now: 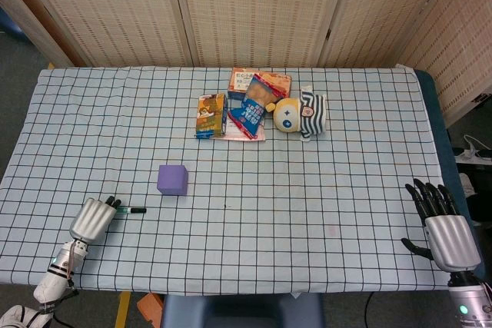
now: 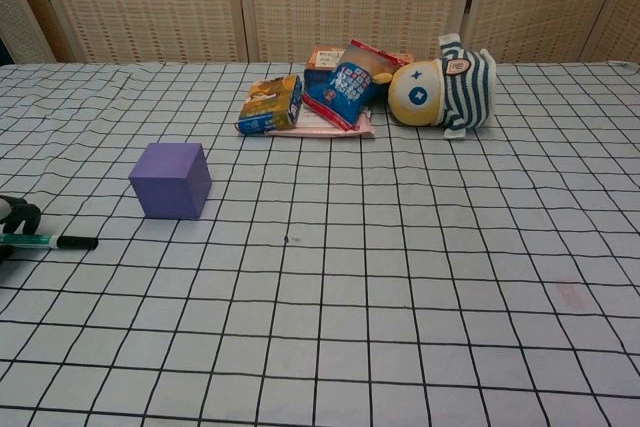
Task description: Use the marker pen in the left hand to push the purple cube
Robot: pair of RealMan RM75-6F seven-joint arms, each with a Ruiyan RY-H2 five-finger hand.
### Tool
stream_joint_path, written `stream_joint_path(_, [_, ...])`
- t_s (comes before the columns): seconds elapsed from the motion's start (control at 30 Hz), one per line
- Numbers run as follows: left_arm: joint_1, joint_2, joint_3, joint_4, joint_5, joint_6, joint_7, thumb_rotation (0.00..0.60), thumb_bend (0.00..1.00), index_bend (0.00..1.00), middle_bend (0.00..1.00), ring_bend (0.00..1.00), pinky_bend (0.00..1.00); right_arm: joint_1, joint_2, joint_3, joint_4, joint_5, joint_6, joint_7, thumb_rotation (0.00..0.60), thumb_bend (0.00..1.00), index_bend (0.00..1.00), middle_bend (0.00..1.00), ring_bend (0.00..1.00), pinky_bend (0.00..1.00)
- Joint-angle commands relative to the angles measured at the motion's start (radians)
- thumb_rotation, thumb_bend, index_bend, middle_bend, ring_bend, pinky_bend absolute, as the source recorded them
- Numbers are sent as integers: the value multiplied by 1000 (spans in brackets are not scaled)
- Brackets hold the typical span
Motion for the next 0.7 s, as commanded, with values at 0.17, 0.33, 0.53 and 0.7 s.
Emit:
stream_joint_path(0.17, [10,-11,-15,11,7,99,-56,600,590,717,761,896,1000,1,0,-2,-1,-2,-3,-1,600,16,0,0,0,0])
stream_joint_path(0.33, [14,-18,-24,22,11,150,-98,600,648,802,852,914,1000,2,0,-2,-1,-1,-6,-1,600,15,0,0,0,0])
stream_joint_path(0.53, [-31,-16,-95,57,-25,196,-212,600,660,821,886,921,1000,3,2,-5,-3,-5,-9,0,600,16,0,0,0,0])
stream_joint_path(0.7, [-94,-10,-107,108,-21,162,-206,600,673,826,889,920,1000,2,3,-4,-4,-3,-8,0,600,16,0,0,0,0])
